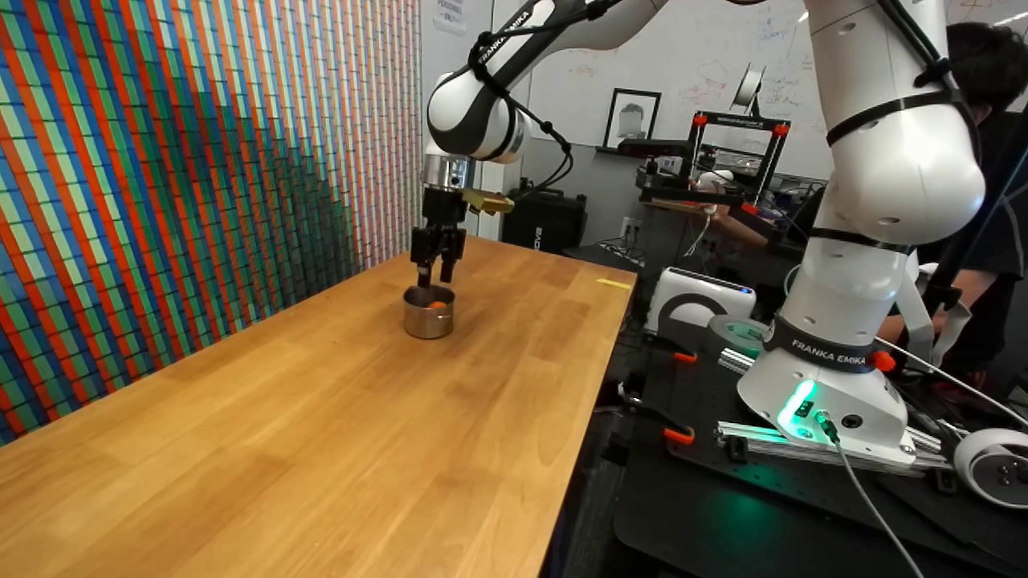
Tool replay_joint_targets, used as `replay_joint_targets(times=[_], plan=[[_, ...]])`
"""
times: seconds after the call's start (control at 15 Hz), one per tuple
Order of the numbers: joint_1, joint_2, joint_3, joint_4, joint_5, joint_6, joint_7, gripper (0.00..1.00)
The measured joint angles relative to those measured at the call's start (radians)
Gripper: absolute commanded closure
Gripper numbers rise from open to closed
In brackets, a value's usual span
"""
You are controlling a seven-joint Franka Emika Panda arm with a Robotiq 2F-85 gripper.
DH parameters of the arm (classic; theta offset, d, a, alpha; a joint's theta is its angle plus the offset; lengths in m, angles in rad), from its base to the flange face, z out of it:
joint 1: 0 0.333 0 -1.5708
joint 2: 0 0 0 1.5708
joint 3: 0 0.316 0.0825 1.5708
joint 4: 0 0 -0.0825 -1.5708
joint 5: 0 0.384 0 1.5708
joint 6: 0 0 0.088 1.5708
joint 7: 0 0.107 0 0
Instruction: Put the orange object inside the pot.
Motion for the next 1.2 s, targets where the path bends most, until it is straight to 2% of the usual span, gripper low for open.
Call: replay_joint_targets(times=[0.67,1.2], plan=[[-0.038,-0.085,-0.134,0.062,-0.164,-0.020,-0.011,0.00],[-0.067,-0.140,-0.164,0.070,-0.182,-0.149,-0.038,0.00]])
